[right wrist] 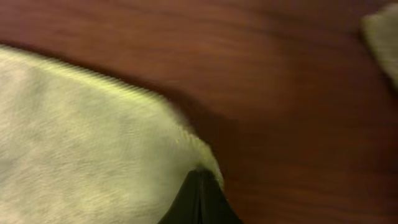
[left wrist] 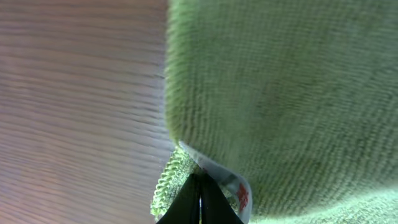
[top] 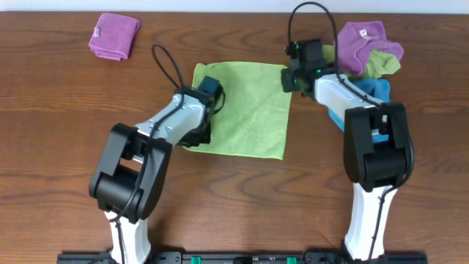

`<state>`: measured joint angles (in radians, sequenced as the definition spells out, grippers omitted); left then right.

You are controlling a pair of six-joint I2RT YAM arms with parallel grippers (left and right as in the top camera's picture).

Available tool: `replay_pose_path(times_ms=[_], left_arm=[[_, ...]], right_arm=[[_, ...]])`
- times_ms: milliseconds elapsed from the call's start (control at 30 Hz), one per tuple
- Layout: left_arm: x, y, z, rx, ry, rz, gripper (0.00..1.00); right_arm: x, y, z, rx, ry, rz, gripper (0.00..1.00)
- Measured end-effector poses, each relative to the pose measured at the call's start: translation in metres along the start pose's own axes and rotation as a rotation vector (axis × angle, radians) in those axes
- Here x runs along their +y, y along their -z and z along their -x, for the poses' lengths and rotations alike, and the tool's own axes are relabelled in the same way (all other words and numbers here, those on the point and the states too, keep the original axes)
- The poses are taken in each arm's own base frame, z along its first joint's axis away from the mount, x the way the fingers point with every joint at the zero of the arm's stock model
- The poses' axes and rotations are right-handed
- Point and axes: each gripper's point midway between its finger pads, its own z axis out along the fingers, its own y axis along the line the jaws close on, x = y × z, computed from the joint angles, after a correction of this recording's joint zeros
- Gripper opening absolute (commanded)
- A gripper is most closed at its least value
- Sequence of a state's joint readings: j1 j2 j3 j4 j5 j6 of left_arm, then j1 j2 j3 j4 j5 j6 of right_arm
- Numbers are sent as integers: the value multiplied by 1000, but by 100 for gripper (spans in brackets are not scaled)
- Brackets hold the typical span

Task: Fold the cloth

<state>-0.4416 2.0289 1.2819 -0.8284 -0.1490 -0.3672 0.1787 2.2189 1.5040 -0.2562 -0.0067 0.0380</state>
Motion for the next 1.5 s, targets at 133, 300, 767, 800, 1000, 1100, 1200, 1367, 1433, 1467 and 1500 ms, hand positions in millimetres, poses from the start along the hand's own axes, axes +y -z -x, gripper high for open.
replay_pose_path(times_ms=[133,300,767,800,1000,1100,1200,1367,1433,1467,1500], left_arm=[[-4,1,-1,-9,-13,3,6],[-4,1,-1,-12,-11,1,6],[-21,16,-23,-5,3,-149,6],[-22,18,-26,-2,5,-156,6],[5,77,-20,-171,81,-137,6],[17,87,-22,-197,120,-104,6],[19,81,-21,-202,155,-104,6],[23,65,-25,-130,232,-194,6],[29,63,-17,-105,276,-287,9],[33,63,-12,-98,295,-343,14],[36,63,-8,-94,300,-383,23]], right_arm=[[-12,5,10,-6,-22,-12,1],[-4,12,8,45,-18,15,1],[19,213,51,35,4,97,2],[23,226,44,56,8,116,2],[47,312,-13,143,46,196,2],[44,330,-47,115,45,194,2],[52,314,-91,117,40,261,1],[74,251,-165,223,-47,465,1],[76,234,-183,256,-113,531,1],[76,229,-187,261,-143,552,15],[75,226,-187,263,-169,563,31]])
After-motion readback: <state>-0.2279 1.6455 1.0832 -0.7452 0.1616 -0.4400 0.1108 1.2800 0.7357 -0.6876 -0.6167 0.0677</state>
